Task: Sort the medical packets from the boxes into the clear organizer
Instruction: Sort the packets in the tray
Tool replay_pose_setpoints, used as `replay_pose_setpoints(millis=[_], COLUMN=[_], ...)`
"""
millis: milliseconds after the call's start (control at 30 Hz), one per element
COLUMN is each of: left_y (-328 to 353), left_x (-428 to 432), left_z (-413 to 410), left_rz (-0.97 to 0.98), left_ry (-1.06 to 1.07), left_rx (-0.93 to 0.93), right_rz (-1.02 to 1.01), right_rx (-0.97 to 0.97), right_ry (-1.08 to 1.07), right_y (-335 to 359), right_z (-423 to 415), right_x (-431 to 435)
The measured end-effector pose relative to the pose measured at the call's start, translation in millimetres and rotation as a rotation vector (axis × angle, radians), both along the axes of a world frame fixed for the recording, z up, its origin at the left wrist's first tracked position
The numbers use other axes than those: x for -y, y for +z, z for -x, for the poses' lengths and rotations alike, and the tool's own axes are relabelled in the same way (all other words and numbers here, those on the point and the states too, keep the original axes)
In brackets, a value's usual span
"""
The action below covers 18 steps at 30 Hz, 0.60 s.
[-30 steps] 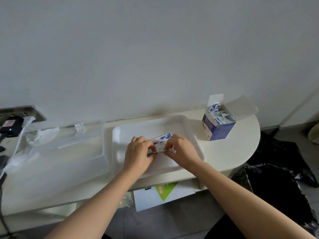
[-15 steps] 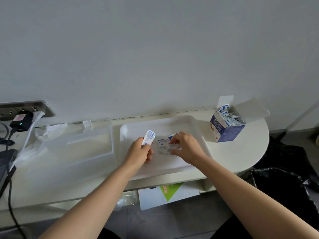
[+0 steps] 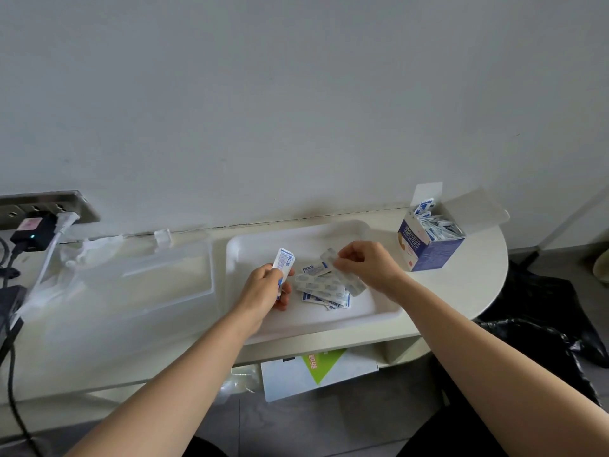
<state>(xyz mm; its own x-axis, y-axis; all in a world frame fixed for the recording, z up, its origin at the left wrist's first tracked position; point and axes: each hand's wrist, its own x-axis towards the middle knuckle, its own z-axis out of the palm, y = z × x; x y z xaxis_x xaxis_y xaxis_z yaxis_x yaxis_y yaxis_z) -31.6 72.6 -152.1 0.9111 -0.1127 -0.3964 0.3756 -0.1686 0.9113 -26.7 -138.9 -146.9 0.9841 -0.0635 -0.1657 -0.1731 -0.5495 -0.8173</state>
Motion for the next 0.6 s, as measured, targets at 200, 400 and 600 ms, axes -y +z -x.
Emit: replay_pose_setpoints(millis=[200, 400, 600], left_y=[0.9, -6.6, -10.0], left_x=[2.9, 1.6, 0.5], left_z=[2.7, 3.2, -0.5], left_rz=[0.057, 0.044, -0.007], left_ry=[-0.019, -0.047, -0.012], left_rx=[0.015, 0.057, 0.082], right_rz=[0.327, 0.272, 0.107], right_rx=[0.030, 0.082, 0.066], right_ry=[0.240, 0.207, 0.026], right_y=[-14.8, -19.5, -10.4], right_z=[8.0, 9.3, 4.0], right_x=[-22.4, -21.6, -3.9])
